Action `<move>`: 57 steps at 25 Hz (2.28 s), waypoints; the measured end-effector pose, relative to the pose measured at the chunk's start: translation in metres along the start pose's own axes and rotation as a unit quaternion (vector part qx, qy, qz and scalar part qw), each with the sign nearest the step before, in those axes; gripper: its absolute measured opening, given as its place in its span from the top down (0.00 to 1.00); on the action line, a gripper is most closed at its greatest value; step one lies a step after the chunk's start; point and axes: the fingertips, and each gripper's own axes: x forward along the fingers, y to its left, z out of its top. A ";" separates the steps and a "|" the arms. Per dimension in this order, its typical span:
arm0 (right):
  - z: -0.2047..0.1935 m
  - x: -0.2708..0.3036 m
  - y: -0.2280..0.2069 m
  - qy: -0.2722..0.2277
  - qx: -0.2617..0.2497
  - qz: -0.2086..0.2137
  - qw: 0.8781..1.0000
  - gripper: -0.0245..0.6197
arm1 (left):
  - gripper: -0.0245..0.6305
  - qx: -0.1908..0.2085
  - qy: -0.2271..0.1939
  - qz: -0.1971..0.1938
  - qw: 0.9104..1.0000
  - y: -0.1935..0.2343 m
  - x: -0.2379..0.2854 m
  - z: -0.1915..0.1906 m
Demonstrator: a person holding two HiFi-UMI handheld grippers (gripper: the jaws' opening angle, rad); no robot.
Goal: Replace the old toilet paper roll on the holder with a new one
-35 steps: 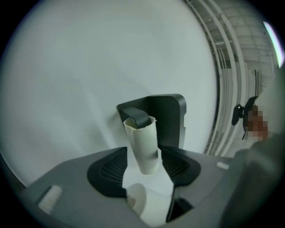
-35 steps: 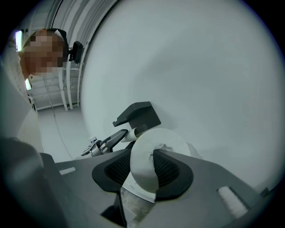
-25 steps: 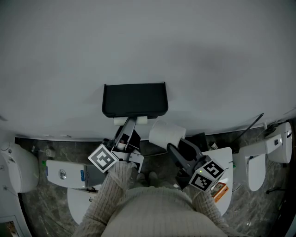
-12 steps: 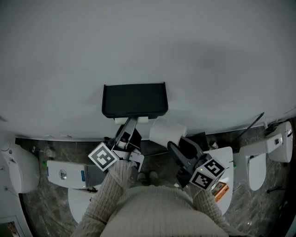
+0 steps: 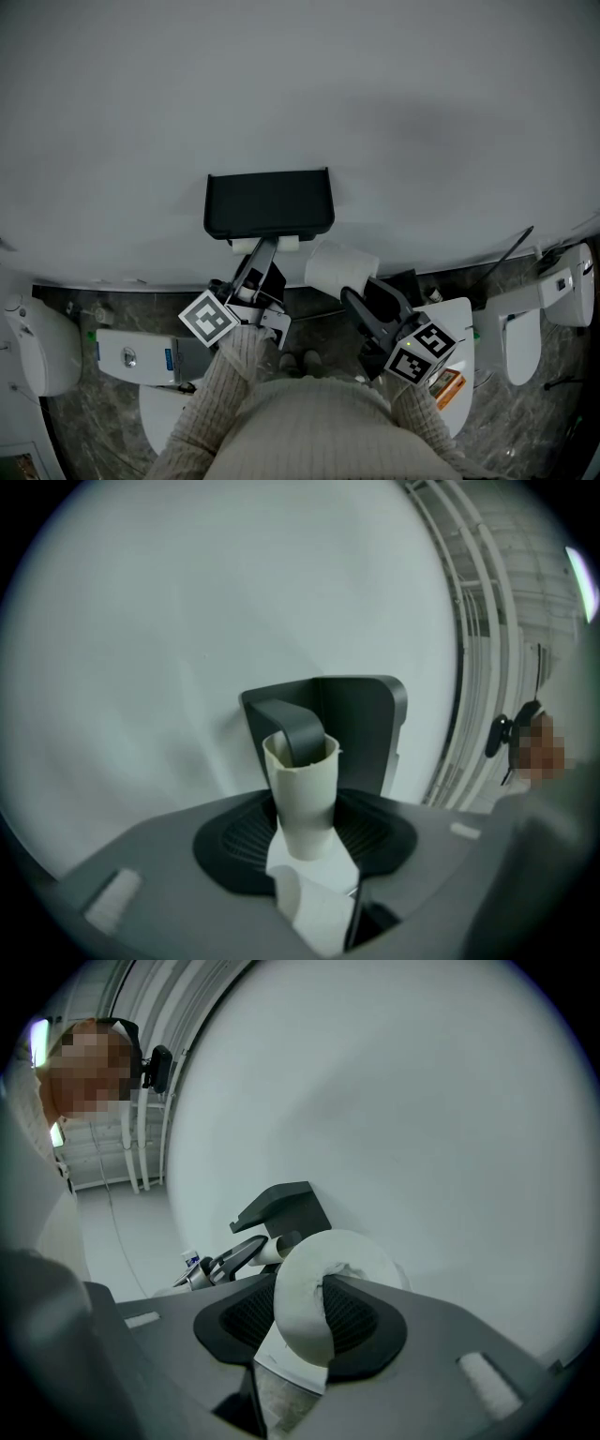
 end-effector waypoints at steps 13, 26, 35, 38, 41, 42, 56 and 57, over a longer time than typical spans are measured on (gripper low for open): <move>0.002 -0.008 0.003 -0.024 -0.002 -0.024 0.999 0.74 | 0.70 -0.004 0.034 -0.024 0.999 -0.004 0.010 -0.007; 0.007 -0.024 -0.001 -0.037 -0.003 -0.052 0.998 0.74 | 0.70 -0.021 0.070 -0.037 0.997 -0.008 0.025 -0.028; 0.011 -0.058 -0.027 -0.046 0.004 -0.075 0.996 0.74 | 0.70 -0.026 0.100 -0.042 0.994 -0.012 0.050 -0.069; 0.011 -0.064 -0.027 -0.048 0.004 -0.082 0.996 0.74 | 0.70 -0.029 0.111 -0.043 0.993 -0.013 0.053 -0.076; 0.008 -0.069 -0.028 -0.048 0.006 -0.089 0.995 0.74 | 0.70 -0.031 0.122 -0.046 0.991 -0.013 0.055 -0.082; 0.007 -0.071 -0.028 -0.048 0.007 -0.092 0.995 0.74 | 0.70 -0.031 0.126 -0.047 0.990 -0.014 0.055 -0.085; 0.005 -0.096 -0.031 -0.055 0.011 -0.113 0.992 0.74 | 0.70 -0.051 0.171 -0.055 0.982 -0.021 0.055 -0.126; 0.005 -0.096 -0.031 -0.054 0.011 -0.113 0.992 0.74 | 0.70 -0.051 0.172 -0.055 0.982 -0.022 0.054 -0.127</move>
